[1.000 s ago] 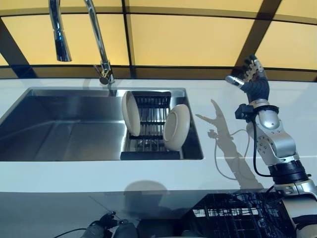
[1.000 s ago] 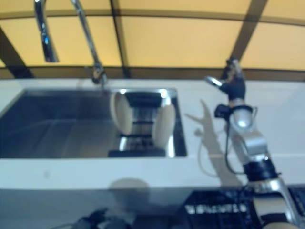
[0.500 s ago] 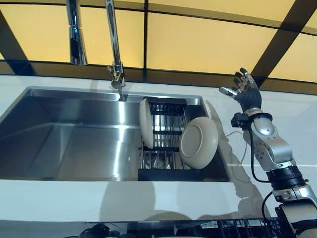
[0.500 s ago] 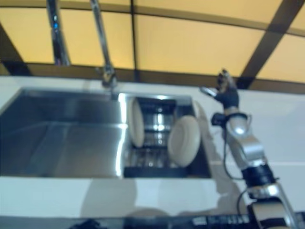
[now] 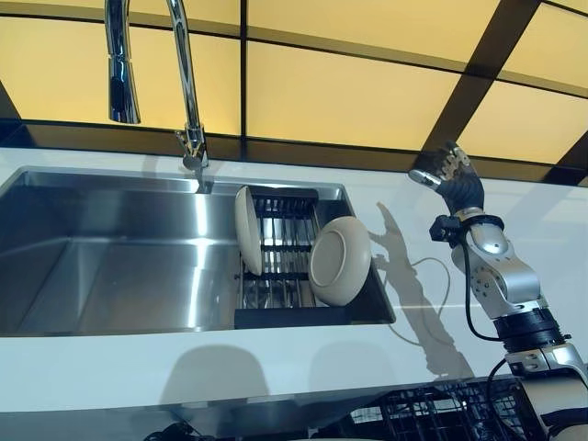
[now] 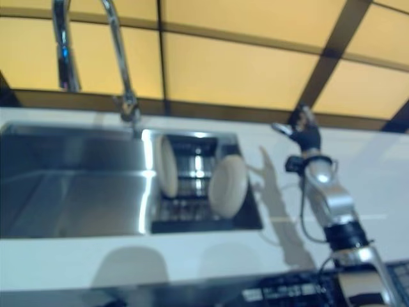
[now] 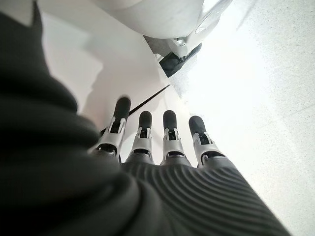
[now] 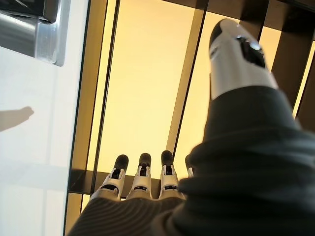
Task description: Take plates into dishwasher
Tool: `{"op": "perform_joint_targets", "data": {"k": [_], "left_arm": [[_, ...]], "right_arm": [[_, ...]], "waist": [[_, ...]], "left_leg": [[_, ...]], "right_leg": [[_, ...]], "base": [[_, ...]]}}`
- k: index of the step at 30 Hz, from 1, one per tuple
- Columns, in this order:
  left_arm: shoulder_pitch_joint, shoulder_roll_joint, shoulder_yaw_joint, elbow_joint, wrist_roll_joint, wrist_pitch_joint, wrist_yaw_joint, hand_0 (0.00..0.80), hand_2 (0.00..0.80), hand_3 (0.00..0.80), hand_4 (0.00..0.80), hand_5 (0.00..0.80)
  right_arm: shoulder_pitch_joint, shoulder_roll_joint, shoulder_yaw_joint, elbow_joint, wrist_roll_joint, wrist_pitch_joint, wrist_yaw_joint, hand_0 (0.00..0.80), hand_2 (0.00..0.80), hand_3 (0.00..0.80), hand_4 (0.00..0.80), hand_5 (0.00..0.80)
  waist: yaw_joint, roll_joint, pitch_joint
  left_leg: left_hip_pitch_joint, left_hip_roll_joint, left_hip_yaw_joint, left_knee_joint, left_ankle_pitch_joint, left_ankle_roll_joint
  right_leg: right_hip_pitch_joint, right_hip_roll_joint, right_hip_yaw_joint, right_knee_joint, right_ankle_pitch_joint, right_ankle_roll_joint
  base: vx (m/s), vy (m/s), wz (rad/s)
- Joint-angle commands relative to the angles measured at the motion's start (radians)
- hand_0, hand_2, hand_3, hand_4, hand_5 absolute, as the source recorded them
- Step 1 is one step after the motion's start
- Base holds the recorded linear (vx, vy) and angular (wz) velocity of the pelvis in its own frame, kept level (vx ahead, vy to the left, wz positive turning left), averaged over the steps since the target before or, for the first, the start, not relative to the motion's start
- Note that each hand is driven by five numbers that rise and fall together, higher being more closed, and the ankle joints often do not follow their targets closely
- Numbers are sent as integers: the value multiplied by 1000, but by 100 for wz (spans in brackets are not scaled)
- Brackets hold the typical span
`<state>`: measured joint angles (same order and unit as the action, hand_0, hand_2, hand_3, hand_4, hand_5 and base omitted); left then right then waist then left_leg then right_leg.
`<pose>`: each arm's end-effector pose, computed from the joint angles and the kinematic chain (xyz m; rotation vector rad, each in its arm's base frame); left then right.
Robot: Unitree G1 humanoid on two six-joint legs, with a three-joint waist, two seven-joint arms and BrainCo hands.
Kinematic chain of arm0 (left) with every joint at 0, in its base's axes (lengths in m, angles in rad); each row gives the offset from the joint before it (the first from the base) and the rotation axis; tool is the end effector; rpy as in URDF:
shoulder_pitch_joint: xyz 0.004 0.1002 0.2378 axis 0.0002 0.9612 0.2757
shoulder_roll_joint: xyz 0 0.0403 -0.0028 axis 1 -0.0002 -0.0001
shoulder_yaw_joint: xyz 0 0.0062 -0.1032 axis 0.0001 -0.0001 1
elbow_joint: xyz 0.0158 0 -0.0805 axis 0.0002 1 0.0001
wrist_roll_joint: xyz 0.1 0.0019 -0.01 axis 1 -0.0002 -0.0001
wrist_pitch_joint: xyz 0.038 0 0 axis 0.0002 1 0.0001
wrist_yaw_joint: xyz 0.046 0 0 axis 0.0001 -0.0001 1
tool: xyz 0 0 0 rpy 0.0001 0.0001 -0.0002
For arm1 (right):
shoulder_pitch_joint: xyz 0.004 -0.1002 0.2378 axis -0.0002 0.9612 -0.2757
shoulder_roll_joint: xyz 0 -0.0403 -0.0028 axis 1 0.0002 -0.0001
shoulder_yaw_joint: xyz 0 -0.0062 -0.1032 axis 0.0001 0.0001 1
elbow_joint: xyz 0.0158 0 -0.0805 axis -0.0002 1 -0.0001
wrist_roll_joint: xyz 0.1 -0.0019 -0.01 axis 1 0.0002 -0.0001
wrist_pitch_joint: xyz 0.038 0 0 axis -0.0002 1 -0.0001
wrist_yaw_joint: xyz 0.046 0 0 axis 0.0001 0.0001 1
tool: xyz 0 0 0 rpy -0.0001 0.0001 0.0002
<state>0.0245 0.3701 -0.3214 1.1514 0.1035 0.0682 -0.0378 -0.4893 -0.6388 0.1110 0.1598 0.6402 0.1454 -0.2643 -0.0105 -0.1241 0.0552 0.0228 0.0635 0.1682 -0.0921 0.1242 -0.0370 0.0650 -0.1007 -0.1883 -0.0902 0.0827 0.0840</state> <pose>0.0703 0.2547 -0.1055 0.5824 1.2901 -0.1464 0.2842 -0.2299 0.1551 -0.0103 -0.1342 -0.1403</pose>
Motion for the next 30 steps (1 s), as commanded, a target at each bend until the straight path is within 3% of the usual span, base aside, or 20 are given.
{"op": "perform_joint_targets", "data": {"k": [1, 4, 8, 11, 14, 15, 16, 17, 18, 19, 20, 21, 22, 24, 25, 26, 30], "left_arm": [[-101, -23, -40, 40, 35, -62, 25, 0, 0, 0, 0, 0], [-107, -14, -64, -10, 36, -64, 25, 0, 0, 0, 0, 0], [-88, -27, -40, -36, -3, -51, 34, 0, 0, 0, 0, 0], [-71, -31, -15, -27, -14, -56, 46, 0, 0, 0, 0, 0], [-83, -44, 3, -29, -25, -58, 43, 0, 0, 0, 0, 0], [-83, -44, 3, -29, -25, -58, 43, 0, 0, 0, 0, 0], [-94, -45, -3, -28, -31, -60, 39, 0, 0, 0, 0, 0], [-102, -45, -8, -32, -28, -60, 35, 0, 0, 0, 0, 0], [-117, -42, -17, -38, -26, -53, 33, 0, 0, 0, 0, 0], [-156, -34, -41, -39, -31, -36, 16, 0, 0, 0, 0, 0], [-170, -31, -52, -40, -35, -29, 10, 0, 0, 0, 0, 0], [-181, -30, -60, -37, -40, -24, 7, 0, 0, 0, 0, 0], [-182, -25, -76, -34, -37, -17, 13, 0, 0, 0, 0, 0], [-167, -14, -76, -39, -34, -13, 26, 0, 0, 0, 0, 0], [-146, 4, -62, -45, -38, -5, 41, 0, 0, 0, 0, 0], [-144, 7, -59, -42, -38, -5, 43, 0, 0, 0, 0, 0], [-140, 25, -27, 28, -23, 3, 51, 0, 0, 0, 0, 0]], "right_arm": [[-103, -50, -38, 1, 14, -40, 0, 0, 0, 0, 0, 0], [-106, -60, -32, -2, 12, -47, -21, 0, 0, 0, 0, 0], [-133, -48, -29, 20, -13, -38, -10, 0, 0, 0, 0, 0], [-132, -63, -22, 13, -15, -23, -11, 0, 0, 0, 0, 0], [-147, -90, -24, 26, -5, -22, -9, 0, 0, 0, 0, 0], [-147, -90, -24, 26, -5, -22, -9, 0, 0, 0, 0, 0], [-153, -97, -29, 34, -8, -28, -7, 0, 0, 0, 0, 0], [-158, -100, -34, 40, -10, -34, -8, 0, 0, 0, 0, 0], [-155, -95, -44, 39, -17, -37, -8, 0, 0, 0, 0, 0], [-119, -98, -65, 17, -17, -46, -20, 0, 0, 0, 0, 0], [-97, -101, -77, 4, -16, -52, -27, 0, 0, 0, 0, 0], [-77, -104, -86, -10, -9, -55, -34, 0, 0, 0, 0, 0], [-46, -109, -105, -31, 20, -61, -36, 0, 0, 0, 0, 0], [-48, -109, -107, -26, 27, -69, -34, 0, 0, 0, 0, 0], [-79, -106, -99, 9, 41, -77, -34, 0, 0, 0, 0, 0], [-87, -105, -97, 17, 42, -77, -34, 0, 0, 0, 0, 0], [-146, -109, -69, 103, 58, -86, -37, 0, 0, 0, 0, 0]], "waist": [[29, 51, 31], [39, 54, 54], [54, 47, 79], [54, 50, 89], [41, 63, 98], [41, 63, 98], [32, 67, 102], [25, 65, 109], [18, 65, 113], [9, 58, 118], [7, 52, 118], [4, 47, 117], [4, 30, 120], [16, 27, 124], [30, 34, 122], [32, 36, 121], [51, 49, 87]], "left_leg": [[51, -56, -20, 15, -126, 25], [6, -55, -80, 100, -133, 7], [-1, 60, -136, 155, -112, -52], [-30, 154, -163, 193, 3, -82], [-28, 193, -199, 225, -32, -103], [-28, 193, -199, 225, -32, -103], [-27, 192, -215, 248, -69, -113], [-26, 184, -203, 268, -125, -114], [-30, 175, -194, 251, -135, -113], [-46, 149, -162, 253, -145, -102], [-52, 136, -155, 252, -149, -96], [-52, 122, -148, 248, -153, -89], [-49, 70, -129, 249, -180, -67], [-33, 53, -102, 234, -189, -54], [-1, 42, -64, 189, -190, -37], [5, 40, -59, 178, -189, -35], [32, 4, -24, 95, -171, -6]], "right_leg": [[3, 11, 9, 88, -82, 15], [-4, -1, 33, 100, -79, 3], [13, -48, 29, 73, -59, 8], [18, -89, 36, 84, -54, 11], [-19, -157, 65, 141, -61, 46], [-19, -157, 65, 141, -61, 46], [-40, -187, 88, 171, -60, 65], [-58, -224, 103, 197, -53, 88], [-63, -253, 111, 211, -45, 106], [-67, -302, 95, 227, -22, 112], [-70, -320, 86, 229, -7, 111], [-75, -336, 75, 230, 19, 108], [-104, -369, 51, 240, 131, 111], [-124, -371, 23, 260, 167, 116], [-133, -329, -15, 248, 141, 113], [-133, -317, -19, 245, 136, 112], [-102, -161, -84, 227, 17, 76]], "base": [[54, -84, 8], [-43, 6, 17], [-65, 209, 24], [-27, 452, 3], [-55, 523, -4], [-55, 577, 1], [-46, 569, 9], [-58, 847, 16], [-61, 884, 10], [-54, 766, 5], [-54, 626, 5], [-77, 591, 18], [-107, 583, 19], [-108, 443, -6], [-73, 289, -36], [-98, 350, -54], [-93, 260, -51]]}}
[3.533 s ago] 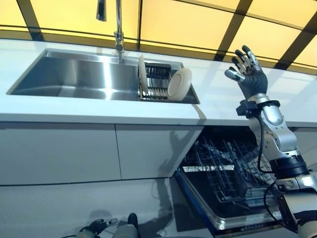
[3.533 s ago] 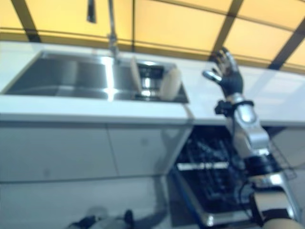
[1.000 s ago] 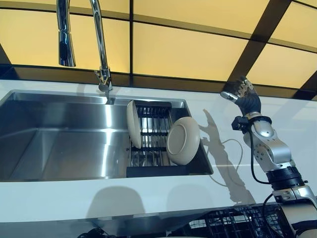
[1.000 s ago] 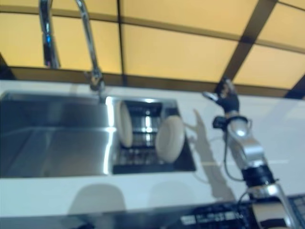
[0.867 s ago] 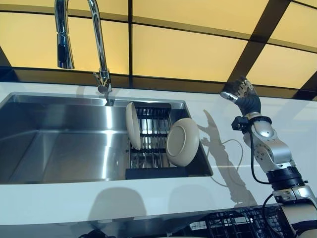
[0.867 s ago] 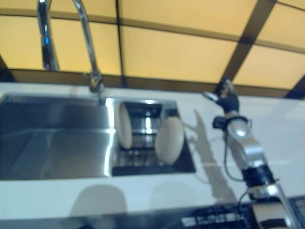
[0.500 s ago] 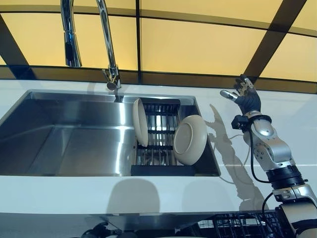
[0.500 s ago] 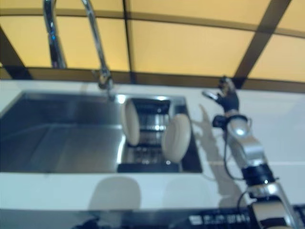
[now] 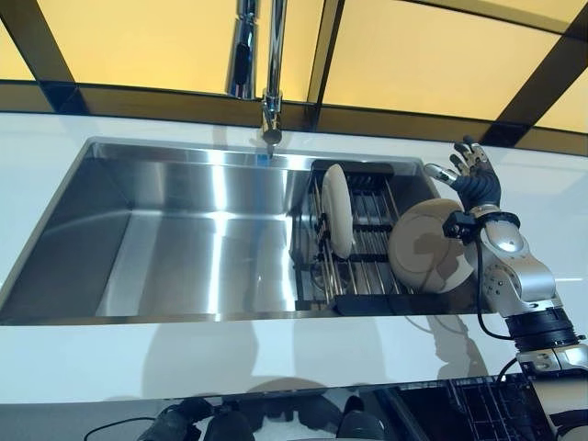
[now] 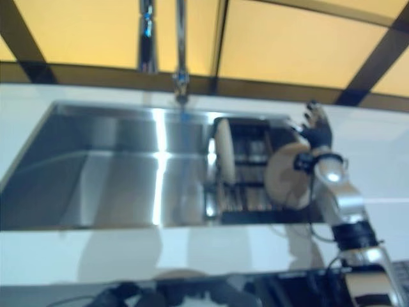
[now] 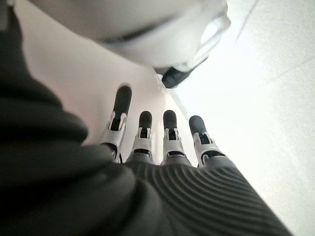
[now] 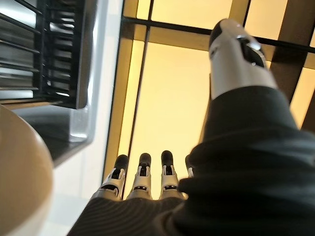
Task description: Take plates into dishwasher
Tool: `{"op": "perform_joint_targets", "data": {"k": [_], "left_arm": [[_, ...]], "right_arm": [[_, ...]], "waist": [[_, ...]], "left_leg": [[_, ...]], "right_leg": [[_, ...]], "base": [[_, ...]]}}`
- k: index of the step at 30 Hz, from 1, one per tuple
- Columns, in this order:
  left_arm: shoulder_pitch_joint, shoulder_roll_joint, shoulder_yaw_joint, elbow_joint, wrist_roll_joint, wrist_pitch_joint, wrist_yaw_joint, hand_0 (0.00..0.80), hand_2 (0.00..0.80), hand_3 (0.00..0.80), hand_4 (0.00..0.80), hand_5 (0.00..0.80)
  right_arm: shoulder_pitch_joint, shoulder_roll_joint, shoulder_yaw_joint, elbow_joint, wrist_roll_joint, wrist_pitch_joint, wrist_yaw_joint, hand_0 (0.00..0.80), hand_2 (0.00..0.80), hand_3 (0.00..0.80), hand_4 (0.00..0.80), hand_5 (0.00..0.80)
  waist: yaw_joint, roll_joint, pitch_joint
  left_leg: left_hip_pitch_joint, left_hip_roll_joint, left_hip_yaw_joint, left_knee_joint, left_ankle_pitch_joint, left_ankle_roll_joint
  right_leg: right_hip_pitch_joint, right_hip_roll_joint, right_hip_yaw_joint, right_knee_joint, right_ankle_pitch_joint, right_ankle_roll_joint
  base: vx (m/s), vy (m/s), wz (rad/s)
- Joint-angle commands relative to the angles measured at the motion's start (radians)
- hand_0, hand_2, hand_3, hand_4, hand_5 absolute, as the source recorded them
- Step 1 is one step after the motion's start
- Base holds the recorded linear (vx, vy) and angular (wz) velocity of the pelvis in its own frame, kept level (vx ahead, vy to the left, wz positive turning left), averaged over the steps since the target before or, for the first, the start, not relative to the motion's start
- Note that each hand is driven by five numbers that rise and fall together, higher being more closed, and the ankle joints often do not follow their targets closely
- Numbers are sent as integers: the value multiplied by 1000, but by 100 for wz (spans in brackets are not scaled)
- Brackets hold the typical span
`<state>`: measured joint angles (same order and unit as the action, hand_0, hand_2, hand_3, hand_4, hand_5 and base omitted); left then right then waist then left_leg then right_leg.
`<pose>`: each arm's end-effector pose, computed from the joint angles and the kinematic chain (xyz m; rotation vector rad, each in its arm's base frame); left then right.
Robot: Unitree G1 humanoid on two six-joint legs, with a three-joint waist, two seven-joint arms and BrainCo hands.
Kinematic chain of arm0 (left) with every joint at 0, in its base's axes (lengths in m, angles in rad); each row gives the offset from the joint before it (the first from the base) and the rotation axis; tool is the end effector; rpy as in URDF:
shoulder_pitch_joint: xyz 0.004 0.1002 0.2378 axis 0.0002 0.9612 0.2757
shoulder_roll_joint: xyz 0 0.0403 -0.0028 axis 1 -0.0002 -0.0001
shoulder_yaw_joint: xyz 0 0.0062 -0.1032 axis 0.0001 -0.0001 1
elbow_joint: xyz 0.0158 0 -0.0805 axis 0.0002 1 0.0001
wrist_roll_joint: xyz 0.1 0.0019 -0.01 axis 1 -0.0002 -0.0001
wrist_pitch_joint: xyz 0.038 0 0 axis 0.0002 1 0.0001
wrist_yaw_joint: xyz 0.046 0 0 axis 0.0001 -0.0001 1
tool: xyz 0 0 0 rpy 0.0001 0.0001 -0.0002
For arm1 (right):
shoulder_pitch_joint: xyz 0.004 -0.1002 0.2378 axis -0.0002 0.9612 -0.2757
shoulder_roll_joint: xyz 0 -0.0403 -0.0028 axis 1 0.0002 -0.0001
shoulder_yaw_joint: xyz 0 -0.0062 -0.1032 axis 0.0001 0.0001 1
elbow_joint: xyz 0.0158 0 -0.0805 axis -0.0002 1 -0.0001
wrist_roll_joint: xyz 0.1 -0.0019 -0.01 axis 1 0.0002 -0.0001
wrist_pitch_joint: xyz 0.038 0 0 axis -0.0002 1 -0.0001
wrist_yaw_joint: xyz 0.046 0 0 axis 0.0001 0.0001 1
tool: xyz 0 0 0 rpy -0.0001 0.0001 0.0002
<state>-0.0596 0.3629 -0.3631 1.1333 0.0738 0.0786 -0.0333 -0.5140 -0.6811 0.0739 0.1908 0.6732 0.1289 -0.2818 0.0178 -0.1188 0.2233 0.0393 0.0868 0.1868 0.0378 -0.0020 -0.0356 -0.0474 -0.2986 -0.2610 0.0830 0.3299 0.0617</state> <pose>0.1028 0.2461 -0.1001 0.5927 1.1990 -0.1626 0.2858 -0.2451 0.1677 0.0064 -0.1724 -0.2060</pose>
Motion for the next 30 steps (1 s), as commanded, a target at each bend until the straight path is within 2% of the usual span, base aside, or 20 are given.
{"op": "perform_joint_targets", "data": {"k": [1, 3, 5, 10, 15, 21, 25, 30], "left_arm": [[-57, 32, 16, 48, 6, -7, 47, 0, 0, 0, 0, 0], [-49, 30, 31, 59, -2, 11, 43, 0, 0, 0, 0, 0], [-48, 24, 26, 67, -4, 14, 43, 0, 0, 0, 0, 0], [-35, -3, 23, 76, -46, -19, 48, 0, 0, 0, 0, 0], [-25, -23, 12, 65, -42, -52, 40, 0, 0, 0, 0, 0], [-23, -30, 6, 52, -29, -60, 49, 0, 0, 0, 0, 0], [-19, -9, 25, 62, -13, -57, 51, 0, 0, 0, 0, 0], [-12, 9, 46, 70, -4, -55, 49, 0, 0, 0, 0, 0]], "right_arm": [[-123, -66, -31, 73, 25, -70, -20, 0, 0, 0, 0, 0], [-130, -61, -17, 70, 17, -58, -36, 0, 0, 0, 0, 0], [-134, -62, -21, 78, 4, -62, -53, 0, 0, 0, 0, 0], [-135, -65, -37, 88, -25, -97, -51, 0, 0, 0, 0, 0], [-131, -56, -37, 45, -55, -58, -48, 0, 0, 0, 0, 0], [-112, -76, -39, 25, -36, 18, 9, 0, 0, 0, 0, 0], [-79, -112, -26, -1, 94, 151, 173, 0, 0, 0, 0, 0], [4, -106, -16, -41, 192, 239, 254, 0, 0, 0, 0, 0]], "waist": [[23, 44, -83], [18, 50, -103], [16, 51, -112], [9, 54, -118], [3, 54, -127], [-4, 43, -129], [-15, 28, -125], [-27, 14, -122]], "left_leg": [[14, -21, -43, -39, -41, -6], [30, -50, -44, -90, -24, 12], [34, -71, -48, -114, -16, 19], [36, -97, -71, -125, -15, 27], [40, -105, -50, -125, -19, 31], [48, -104, -32, -125, -23, 33], [49, -100, -21, -125, -23, 35], [47, -96, -11, -125, -22, 37]], "right_leg": [[9, 40, -12, 52, -230, 97], [24, 136, -6, 53, -303, 78], [38, 178, 1, 39, -334, 59], [63, 203, 45, -42, -325, 46], [85, 212, 49, -77, -320, 42], [99, 215, 48, -88, -317, 44], [96, 220, 54, -82, -316, 44], [91, 226, 56, -77, -316, 45]], "base": [[-34, 158, -27], [-23, 157, -33], [-21, 54, -30], [-26, -32, -7], [-8, -33, 4], [7, -41, 2], [-1, -47, 0], [-6, -20, 0]]}}
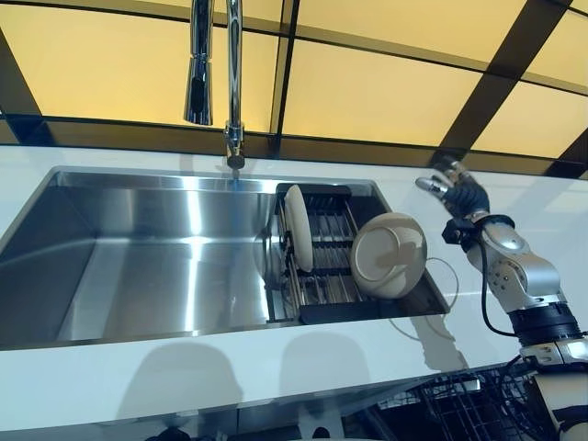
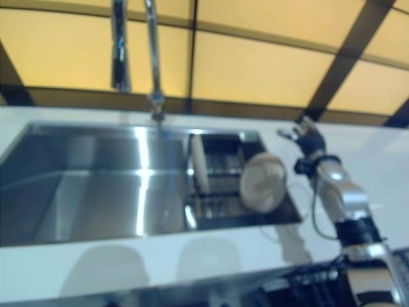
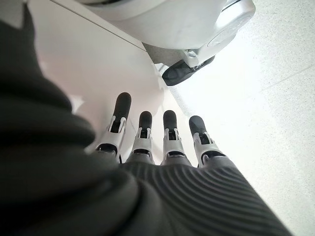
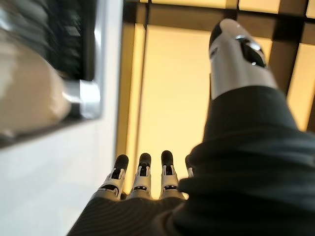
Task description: Take plates into dishwasher
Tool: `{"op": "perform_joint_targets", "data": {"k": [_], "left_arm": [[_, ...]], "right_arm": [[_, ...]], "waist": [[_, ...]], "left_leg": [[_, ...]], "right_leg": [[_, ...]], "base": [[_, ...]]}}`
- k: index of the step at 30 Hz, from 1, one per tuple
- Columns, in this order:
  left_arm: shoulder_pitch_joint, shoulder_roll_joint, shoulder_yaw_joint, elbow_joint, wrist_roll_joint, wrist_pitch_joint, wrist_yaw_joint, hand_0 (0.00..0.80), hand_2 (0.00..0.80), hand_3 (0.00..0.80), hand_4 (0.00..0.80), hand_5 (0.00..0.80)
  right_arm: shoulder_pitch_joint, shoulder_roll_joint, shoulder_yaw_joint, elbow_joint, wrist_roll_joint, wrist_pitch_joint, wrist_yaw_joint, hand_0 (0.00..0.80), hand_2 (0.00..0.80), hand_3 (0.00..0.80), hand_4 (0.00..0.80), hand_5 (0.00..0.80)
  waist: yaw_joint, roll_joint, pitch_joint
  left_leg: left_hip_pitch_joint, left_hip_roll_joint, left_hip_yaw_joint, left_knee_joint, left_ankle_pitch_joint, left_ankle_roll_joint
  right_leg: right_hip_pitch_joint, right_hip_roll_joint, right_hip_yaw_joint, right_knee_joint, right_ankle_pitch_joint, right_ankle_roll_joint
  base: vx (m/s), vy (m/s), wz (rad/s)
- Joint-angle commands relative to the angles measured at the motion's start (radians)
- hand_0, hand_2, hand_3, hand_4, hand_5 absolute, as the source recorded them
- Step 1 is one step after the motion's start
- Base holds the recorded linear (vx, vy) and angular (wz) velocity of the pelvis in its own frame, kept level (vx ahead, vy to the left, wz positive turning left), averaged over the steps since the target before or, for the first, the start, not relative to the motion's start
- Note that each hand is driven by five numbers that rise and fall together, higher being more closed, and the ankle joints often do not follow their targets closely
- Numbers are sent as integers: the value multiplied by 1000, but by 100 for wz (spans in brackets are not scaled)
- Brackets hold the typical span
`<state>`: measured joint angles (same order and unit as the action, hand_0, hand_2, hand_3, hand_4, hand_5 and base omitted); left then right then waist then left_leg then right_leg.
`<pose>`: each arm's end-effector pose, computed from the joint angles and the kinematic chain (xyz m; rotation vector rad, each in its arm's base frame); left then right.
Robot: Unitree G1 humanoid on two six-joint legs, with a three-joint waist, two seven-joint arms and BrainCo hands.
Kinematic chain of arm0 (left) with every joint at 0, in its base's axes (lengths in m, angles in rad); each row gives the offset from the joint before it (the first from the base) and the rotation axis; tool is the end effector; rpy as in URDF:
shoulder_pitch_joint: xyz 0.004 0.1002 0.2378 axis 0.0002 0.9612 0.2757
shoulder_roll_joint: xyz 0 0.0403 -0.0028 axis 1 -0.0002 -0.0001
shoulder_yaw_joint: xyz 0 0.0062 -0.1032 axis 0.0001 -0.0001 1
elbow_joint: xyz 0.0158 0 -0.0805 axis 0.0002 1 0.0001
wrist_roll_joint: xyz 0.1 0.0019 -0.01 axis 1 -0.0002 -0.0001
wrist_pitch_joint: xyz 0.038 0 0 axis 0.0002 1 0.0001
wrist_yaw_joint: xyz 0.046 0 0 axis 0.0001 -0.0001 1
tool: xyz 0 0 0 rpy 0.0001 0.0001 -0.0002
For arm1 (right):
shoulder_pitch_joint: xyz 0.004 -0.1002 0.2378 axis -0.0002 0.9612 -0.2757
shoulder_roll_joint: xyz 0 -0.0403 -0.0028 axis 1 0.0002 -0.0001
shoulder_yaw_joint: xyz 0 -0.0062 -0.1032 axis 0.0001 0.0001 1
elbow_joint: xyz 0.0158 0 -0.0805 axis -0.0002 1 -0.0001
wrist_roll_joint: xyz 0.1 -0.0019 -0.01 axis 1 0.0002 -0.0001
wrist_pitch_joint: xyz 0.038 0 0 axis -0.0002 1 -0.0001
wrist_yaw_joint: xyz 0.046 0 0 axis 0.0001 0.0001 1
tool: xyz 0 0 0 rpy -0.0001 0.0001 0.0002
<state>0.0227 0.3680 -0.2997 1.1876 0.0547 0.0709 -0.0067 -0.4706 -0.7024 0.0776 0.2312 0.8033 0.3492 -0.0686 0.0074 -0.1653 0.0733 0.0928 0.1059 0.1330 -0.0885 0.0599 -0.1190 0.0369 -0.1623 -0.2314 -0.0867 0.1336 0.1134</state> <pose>0.0652 0.2579 -0.1063 0.5463 1.3148 -0.0651 0.2810 -0.2550 0.1428 0.0828 0.1275 -0.0028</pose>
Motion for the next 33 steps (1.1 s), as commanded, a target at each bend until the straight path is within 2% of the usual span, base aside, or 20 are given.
{"op": "perform_joint_targets", "data": {"k": [1, 11, 16, 21, 30, 33], "left_arm": [[-94, 6, -17, 16, 15, -47, 23, 0, 0, 0, 0, 0], [-101, 11, -31, 3, 10, -48, 24, 0, 0, 0, 0, 0], [-105, 11, -35, 6, 19, -50, 25, 0, 0, 0, 0, 0], [-104, 18, -37, 3, 23, -43, 23, 0, 0, 0, 0, 0], [-96, 35, -35, -17, 29, -34, 16, 0, 0, 0, 0, 0], [-95, 41, -33, -19, 32, -39, 14, 0, 0, 0, 0, 0]], "right_arm": [[-29, -81, -17, -87, 65, 28, 38, 0, 0, 0, 0, 0], [8, -68, -33, -101, 61, 40, -51, 0, 0, 0, 0, 0], [7, -65, -43, -86, 73, 51, -57, 0, 0, 0, 0, 0], [16, -62, -40, -79, 62, 64, -30, 0, 0, 0, 0, 0], [46, -64, -2, -85, 115, 168, 77, 0, 0, 0, 0, 0], [61, -66, 4, -85, 121, 183, 90, 0, 0, 0, 0, 0]], "waist": [[-18, 58, 29], [-33, 46, 34], [-36, 43, 35], [-36, 41, 39], [-34, 36, 46], [-35, 32, 47]], "left_leg": [[-6, -114, 45, 1, -83, 121], [-1, -111, 61, 1, -87, 128], [1, -111, 64, 1, -88, 131], [-1, -113, 64, 1, -90, 134], [-6, -113, 66, 1, -87, 137], [-6, -113, 67, 1, -88, 137]], "right_leg": [[6, 91, 26, 93, -119, -7], [2, 96, 47, 97, -112, 3], [-1, 94, 56, 100, -109, 7], [-6, 94, 61, 102, -106, 10], [-14, 92, 58, 105, -102, 12], [-14, 93, 59, 104, -101, 13]], "base": [[-14, -15, -3], [-6, 2, -2], [2, 6, -4], [0, 0, 0], [0, 0, 0], [0, 0, 0]]}}
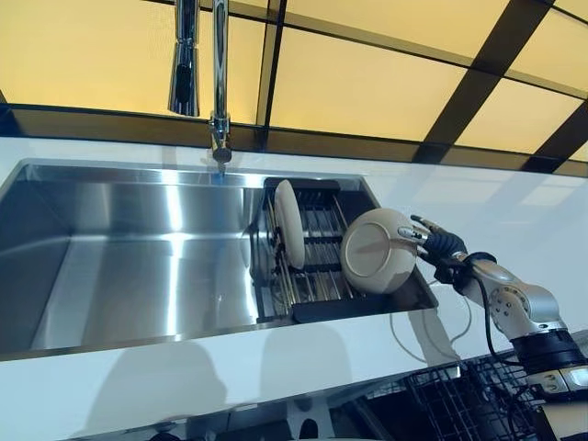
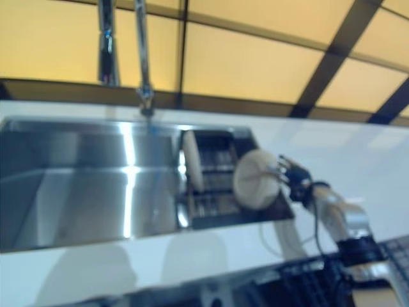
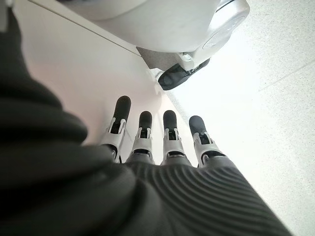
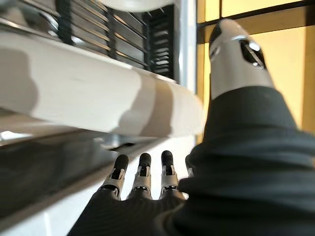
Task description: Take plates into dishwasher
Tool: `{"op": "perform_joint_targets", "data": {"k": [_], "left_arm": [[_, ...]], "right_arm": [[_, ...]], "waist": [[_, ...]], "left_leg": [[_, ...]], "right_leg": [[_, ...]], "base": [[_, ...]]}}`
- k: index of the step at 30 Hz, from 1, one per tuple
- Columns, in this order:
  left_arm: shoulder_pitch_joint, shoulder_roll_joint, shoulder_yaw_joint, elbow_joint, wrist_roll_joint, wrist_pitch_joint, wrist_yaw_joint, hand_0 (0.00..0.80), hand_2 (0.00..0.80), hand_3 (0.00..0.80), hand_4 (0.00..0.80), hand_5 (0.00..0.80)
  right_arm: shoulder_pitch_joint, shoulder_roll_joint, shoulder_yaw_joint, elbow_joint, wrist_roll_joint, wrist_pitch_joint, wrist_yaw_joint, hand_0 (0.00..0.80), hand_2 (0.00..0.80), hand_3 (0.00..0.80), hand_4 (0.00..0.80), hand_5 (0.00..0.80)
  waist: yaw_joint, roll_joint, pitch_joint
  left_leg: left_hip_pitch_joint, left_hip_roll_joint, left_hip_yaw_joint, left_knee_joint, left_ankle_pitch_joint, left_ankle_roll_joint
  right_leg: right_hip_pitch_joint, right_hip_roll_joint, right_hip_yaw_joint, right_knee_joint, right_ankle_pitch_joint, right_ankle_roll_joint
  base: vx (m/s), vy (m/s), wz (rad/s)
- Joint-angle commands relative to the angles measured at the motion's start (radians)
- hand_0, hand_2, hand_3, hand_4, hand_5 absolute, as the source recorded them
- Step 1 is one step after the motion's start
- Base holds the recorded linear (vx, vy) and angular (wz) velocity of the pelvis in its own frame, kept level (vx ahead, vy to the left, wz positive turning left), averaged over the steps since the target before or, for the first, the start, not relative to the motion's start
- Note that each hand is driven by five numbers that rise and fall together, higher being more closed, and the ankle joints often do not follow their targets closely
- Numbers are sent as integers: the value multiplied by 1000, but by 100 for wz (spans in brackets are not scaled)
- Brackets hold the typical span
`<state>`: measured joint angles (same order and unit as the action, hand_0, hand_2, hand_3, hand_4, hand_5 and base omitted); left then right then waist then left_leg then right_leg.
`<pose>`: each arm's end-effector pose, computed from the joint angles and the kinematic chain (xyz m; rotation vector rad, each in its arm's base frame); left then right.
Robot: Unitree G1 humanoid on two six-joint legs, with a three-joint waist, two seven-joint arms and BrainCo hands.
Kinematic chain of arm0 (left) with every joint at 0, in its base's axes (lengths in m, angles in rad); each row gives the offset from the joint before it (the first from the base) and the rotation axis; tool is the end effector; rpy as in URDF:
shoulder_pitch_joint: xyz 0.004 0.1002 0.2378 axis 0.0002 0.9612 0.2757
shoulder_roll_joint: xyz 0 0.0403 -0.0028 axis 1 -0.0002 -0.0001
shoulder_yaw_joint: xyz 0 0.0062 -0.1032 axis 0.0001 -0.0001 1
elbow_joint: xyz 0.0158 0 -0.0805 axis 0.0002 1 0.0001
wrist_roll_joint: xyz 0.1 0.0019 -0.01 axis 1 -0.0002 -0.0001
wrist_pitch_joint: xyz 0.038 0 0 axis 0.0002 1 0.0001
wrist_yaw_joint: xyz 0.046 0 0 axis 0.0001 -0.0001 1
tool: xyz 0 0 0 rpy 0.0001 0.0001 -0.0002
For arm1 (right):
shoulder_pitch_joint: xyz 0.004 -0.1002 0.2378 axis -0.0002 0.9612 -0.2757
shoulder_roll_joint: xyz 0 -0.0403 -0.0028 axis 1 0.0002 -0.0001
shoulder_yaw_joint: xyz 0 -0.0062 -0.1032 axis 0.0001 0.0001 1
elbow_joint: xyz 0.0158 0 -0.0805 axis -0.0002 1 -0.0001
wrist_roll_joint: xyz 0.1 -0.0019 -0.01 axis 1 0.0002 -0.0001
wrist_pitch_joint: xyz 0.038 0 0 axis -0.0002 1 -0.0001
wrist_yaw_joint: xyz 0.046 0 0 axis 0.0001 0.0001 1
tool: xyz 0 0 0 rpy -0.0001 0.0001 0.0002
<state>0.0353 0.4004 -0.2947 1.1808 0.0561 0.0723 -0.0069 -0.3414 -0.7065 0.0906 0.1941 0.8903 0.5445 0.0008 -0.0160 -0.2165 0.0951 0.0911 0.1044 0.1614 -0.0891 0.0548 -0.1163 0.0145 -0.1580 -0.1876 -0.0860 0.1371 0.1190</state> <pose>0.0617 0.2689 -0.1027 0.5704 1.3246 -0.0430 0.2585 -0.2565 0.1055 0.1568 0.4243 0.0934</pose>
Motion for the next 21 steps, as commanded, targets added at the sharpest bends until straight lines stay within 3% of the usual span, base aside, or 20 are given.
{"op": "perform_joint_targets", "data": {"k": [1, 7, 21], "left_arm": [[-108, 10, -38, -12, 32, -41, 12, 0, 0, 0, 0, 0], [-110, 11, -40, -6, 32, -46, 16, 0, 0, 0, 0, 0], [-126, 7, -56, 16, 38, -54, 13, 0, 0, 0, 0, 0]], "right_arm": [[-66, -62, -8, -45, 33, -7, 26, 0, 0, 0, 0, 0], [-57, -61, 3, -34, 57, 35, 25, 0, 0, 0, 0, 0], [-88, -36, 45, -40, 33, 52, -40, 0, 0, 0, 0, 0]], "waist": [[-12, 81, 24], [-13, 75, 23], [-14, 73, 34]], "left_leg": [[-4, -111, 39, 2, -84, 134], [-5, -110, 42, 2, -82, 135], [-5, -110, 41, 3, -81, 139]], "right_leg": [[9, 89, 14, 103, -104, 8], [7, 93, 15, 105, -103, 7], [-2, 97, 26, 122, -111, 5]], "base": [[0, 0, 0], [0, 0, 0], [0, 0, 0]]}}
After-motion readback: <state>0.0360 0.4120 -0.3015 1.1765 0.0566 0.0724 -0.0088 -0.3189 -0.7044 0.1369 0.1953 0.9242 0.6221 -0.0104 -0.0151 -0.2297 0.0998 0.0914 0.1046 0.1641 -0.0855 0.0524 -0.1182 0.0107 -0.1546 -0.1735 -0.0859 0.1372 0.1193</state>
